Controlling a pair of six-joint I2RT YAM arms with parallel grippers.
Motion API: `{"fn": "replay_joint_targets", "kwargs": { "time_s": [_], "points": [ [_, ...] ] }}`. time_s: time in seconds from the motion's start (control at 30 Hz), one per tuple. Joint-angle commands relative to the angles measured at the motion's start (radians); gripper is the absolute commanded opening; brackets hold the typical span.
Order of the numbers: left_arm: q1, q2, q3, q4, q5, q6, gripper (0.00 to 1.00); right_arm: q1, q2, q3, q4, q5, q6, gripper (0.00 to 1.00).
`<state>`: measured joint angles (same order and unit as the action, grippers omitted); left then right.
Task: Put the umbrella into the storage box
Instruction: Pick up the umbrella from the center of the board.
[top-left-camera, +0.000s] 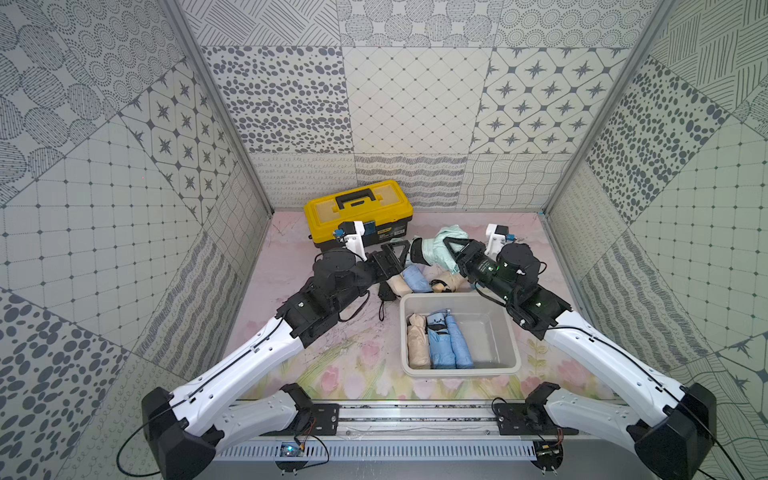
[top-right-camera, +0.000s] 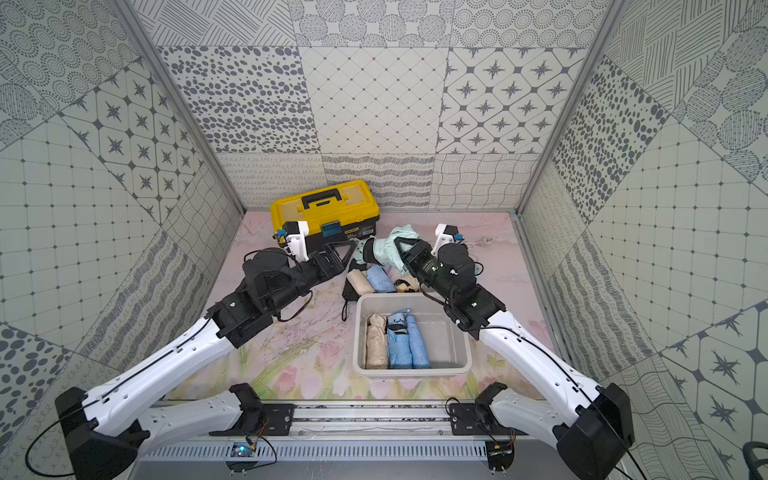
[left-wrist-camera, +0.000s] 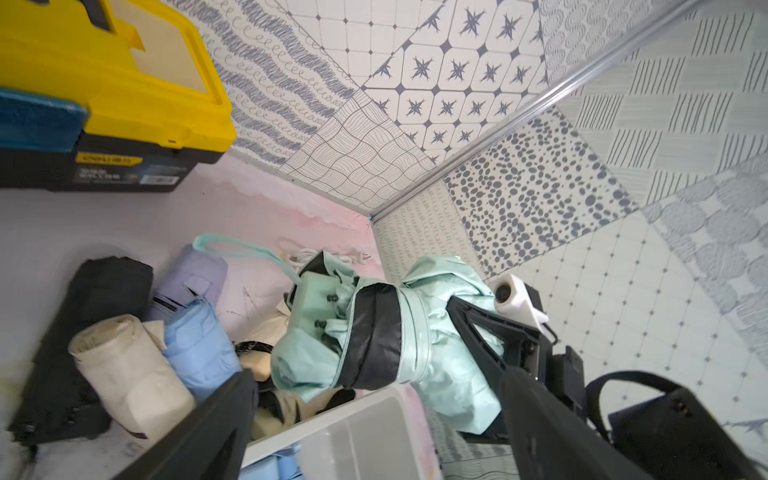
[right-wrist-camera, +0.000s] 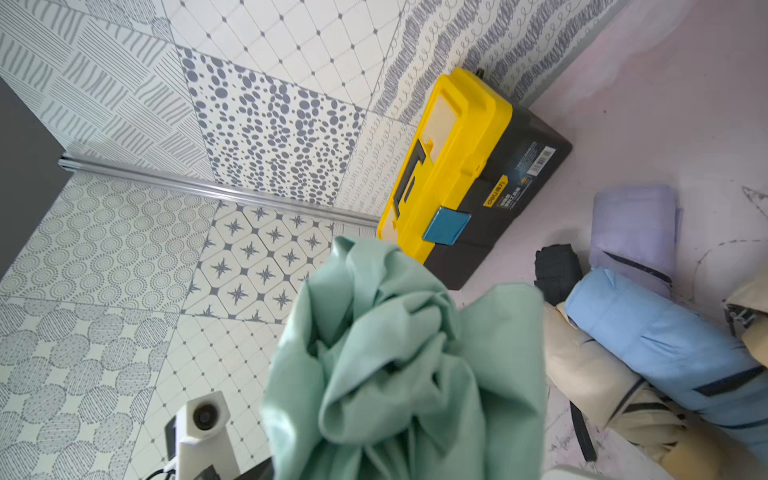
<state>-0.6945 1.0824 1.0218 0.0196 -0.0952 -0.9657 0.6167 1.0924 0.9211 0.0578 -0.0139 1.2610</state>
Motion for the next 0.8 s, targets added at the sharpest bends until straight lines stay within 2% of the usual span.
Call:
{"fn": "replay_joint_targets", "kwargs": {
  "time_s": [0.0,0.23,0.37,0.53,0.7,0.77],
  "points": [
    [-0.005,0.047,0.006,0.248,0.031,-0.580,0.98,0.017,-0.018,0.049,0.179,0.092,0.035,0.34],
    [-0.005,0.090,0.034,0.149,0.045,-0.723,0.99,0.036,0.010,0.069,0.255,0.128,0.059,0.33],
    [-0.005,0.116,0.050,0.142,0.057,-0.725,0.99,0.046,0.027,0.062,0.318,0.130,0.106,0.33],
    [-0.004,0.176,0.088,0.215,0.092,-0.729,0.99,0.076,0.027,0.053,0.348,0.152,0.114,0.33],
    [-0.005,0.239,0.104,0.302,0.082,-0.735,0.92,0.096,0.029,0.035,0.363,0.164,0.121,0.32],
    [-0.006,0.263,0.109,0.351,0.082,-0.738,0.84,0.101,0.031,0.022,0.376,0.170,0.131,0.32]
  ]
}}
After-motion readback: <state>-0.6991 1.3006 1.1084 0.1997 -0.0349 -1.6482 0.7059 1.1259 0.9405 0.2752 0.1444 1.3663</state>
